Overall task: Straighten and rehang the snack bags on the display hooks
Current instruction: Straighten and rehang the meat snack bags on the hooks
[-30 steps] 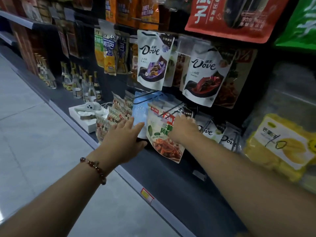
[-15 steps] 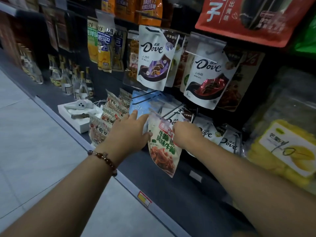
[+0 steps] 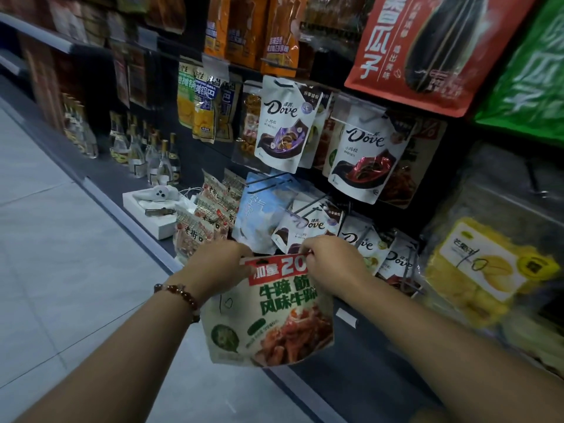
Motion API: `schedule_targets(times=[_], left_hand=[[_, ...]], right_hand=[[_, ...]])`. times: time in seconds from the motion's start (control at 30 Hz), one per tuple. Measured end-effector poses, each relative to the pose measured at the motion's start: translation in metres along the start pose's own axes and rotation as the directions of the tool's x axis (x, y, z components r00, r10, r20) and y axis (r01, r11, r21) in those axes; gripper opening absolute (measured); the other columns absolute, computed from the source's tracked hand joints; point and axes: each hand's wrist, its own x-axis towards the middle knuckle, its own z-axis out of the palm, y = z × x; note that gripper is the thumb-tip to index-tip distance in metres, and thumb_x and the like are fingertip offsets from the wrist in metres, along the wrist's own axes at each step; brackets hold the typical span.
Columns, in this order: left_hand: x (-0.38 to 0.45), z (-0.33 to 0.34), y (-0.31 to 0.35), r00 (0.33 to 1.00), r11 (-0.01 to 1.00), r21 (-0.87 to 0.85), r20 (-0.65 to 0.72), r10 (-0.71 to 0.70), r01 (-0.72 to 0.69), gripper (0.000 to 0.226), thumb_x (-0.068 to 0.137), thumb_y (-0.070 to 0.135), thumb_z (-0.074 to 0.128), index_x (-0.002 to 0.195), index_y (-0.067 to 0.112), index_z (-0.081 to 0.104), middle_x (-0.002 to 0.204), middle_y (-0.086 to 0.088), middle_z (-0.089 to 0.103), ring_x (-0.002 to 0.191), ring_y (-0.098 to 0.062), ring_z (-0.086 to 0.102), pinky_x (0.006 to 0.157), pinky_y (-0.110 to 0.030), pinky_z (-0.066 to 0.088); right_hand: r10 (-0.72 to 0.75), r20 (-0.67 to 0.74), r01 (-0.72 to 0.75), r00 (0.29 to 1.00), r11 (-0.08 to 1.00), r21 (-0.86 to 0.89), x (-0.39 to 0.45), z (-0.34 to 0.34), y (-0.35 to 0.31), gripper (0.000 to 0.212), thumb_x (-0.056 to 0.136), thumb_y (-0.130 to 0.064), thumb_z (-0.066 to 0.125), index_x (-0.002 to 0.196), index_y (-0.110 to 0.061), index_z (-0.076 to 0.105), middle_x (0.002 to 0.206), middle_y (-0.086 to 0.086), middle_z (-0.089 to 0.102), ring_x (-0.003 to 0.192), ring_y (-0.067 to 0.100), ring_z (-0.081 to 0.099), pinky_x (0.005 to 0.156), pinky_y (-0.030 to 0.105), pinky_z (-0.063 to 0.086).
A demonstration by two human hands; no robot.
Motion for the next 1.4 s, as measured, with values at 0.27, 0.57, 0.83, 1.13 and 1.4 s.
schedule_targets(times=[0.27, 0.57, 0.83, 1.13, 1.4], left_hand=[[-0.020, -0.022, 0.006, 0.978, 0.992, -0.122, -0.200, -0.055, 0.031, 0.025, 0.100, 0.041, 0.044, 0.091, 0.027, 0.062, 0.085, 0.010, 0.065, 0.076, -0.008, 0.059, 0.061, -0.028, 0.049], [-0.011, -0.045, -0.007, 0.782, 0.998, -0.026, -0.620, -0.063, 0.060, 0.018, 0.097, 0.031, 0.050, 0.082, 0.025, 0.059, 0.070, 0.008, 0.063, 0.068, -0.021, 0.057, 0.072, -0.034, 0.035], [0.009, -0.040, -0.016, 0.707, 0.991, -0.106, -0.695, -0.129, 0.077, 0.013, 0.096, 0.030, 0.049, 0.088, 0.027, 0.059, 0.078, 0.009, 0.061, 0.075, -0.022, 0.057, 0.096, -0.054, 0.040], [0.036, -0.041, -0.021, 0.697, 0.974, -0.218, -0.689, -0.199, 0.063, 0.017, 0.098, 0.038, 0.043, 0.086, 0.032, 0.053, 0.080, 0.014, 0.052, 0.083, -0.016, 0.048, 0.097, -0.050, 0.040], [0.058, -0.042, -0.020, 0.698, 0.968, -0.249, -0.690, -0.191, 0.019, 0.019, 0.098, 0.039, 0.043, 0.093, 0.031, 0.059, 0.081, 0.018, 0.050, 0.082, -0.011, 0.045, 0.090, -0.040, 0.038]], right_hand=[[-0.040, -0.086, 0.043, 0.995, 0.999, 0.026, 0.004, -0.038, -0.007, 0.027, 0.092, -0.020, 0.047, 0.104, -0.024, 0.071, 0.108, -0.002, 0.067, 0.100, 0.022, 0.058, 0.082, 0.035, 0.050], [0.080, -0.193, 0.007, 0.978, 0.912, 0.411, 0.053, -0.069, -0.018, 0.046, 0.100, -0.043, 0.046, 0.073, -0.007, 0.057, 0.060, 0.005, 0.048, 0.055, 0.020, 0.046, 0.055, 0.032, 0.033], [0.355, -0.122, -0.220, 0.927, 0.776, 0.592, 0.150, -0.063, -0.010, 0.032, 0.094, -0.041, 0.053, 0.080, -0.012, 0.055, 0.072, 0.004, 0.054, 0.069, 0.025, 0.053, 0.064, 0.033, 0.038], [0.527, 0.050, -0.337, 0.848, 0.465, 0.819, 0.220, -0.037, 0.002, 0.060, 0.086, -0.045, 0.063, 0.130, -0.006, 0.052, 0.126, 0.010, 0.059, 0.109, 0.031, 0.057, 0.091, 0.039, 0.050], [0.522, -0.033, -0.220, 0.852, 0.416, 0.882, 0.242, -0.030, 0.005, 0.026, 0.090, -0.029, 0.067, 0.096, -0.004, 0.067, 0.096, 0.007, 0.067, 0.083, 0.021, 0.059, 0.069, 0.029, 0.046]])
